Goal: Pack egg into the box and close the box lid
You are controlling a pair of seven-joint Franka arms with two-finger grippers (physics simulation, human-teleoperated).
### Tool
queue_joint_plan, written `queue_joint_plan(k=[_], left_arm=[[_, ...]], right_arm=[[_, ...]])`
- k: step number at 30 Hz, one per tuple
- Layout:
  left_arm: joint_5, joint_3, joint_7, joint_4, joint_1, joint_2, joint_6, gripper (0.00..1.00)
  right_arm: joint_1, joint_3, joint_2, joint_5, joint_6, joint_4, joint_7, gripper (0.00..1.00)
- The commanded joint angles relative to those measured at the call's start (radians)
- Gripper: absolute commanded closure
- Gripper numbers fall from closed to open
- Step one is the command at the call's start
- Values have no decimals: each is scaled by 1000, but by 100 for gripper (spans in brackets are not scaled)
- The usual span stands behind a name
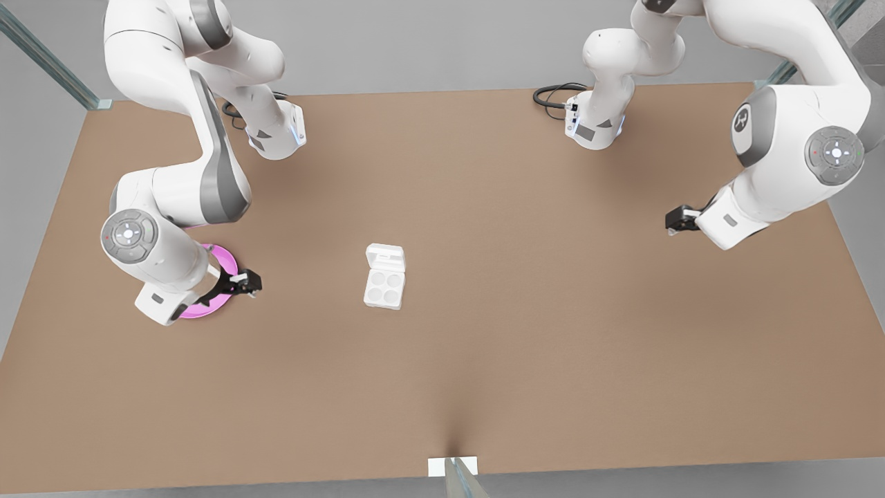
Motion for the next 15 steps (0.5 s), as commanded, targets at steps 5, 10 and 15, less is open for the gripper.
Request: queue_joint_plan(k=[5,10,15], left_arm=[[-8,0,-34,10,1,6,1,0],[-8,0,-31,10,5,21,41,0],[-8,0,-29,8,0,49,45,0]], right_arm=[[-1,-1,27,3,33,-7,-18,0],[-34,-4,153,7,43,-1,8,0],[-131,2,139,4,180,-225,-3,0]])
